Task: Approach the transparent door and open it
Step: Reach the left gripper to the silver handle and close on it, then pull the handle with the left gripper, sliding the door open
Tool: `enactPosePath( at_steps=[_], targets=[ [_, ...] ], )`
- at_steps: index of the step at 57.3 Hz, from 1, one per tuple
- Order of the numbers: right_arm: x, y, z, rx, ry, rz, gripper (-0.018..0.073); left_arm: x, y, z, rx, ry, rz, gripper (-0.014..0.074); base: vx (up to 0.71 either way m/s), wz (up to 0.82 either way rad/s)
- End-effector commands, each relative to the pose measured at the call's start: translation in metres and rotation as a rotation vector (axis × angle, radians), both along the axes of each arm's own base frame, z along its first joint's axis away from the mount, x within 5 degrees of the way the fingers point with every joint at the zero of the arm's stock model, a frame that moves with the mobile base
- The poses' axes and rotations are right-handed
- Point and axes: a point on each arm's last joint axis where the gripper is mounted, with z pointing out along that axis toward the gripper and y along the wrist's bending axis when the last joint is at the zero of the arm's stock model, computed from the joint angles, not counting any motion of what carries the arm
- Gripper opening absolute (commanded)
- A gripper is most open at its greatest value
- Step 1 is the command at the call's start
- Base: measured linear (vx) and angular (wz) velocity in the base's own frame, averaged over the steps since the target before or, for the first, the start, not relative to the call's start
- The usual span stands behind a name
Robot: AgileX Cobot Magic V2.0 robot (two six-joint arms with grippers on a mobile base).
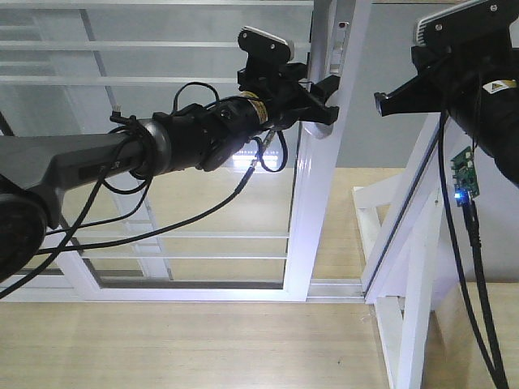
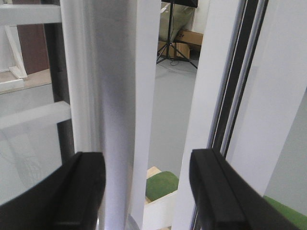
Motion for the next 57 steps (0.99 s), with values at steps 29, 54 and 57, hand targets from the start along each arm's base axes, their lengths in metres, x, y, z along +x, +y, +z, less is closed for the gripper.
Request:
enactPosePath(
  at_steps=[29,54,57],
  targets=[
    [-0.0024,-0.0059,0.025,-0.01,-0.118,-0.036,-0.0002,0.0048,0.0053,0.0503,-0.104,-0.144,0.105,0.0507,0.0,0.0],
    [-0.0024,-0.0058,0.0249,-0.01,-0.117,-0.035,-0.0002,0.0034,-0.0003,0.056,-0.121,-0.117,0.097,0.0507,0.0,0.0],
    [-0.0024,-0.0059,0.0249,-0.009,-0.117,-0.035,-0.0002,0.0056,-0.0019,0.0585,-0.116,-0.118,0.096,0.0507,0.0,0.0]
  ],
)
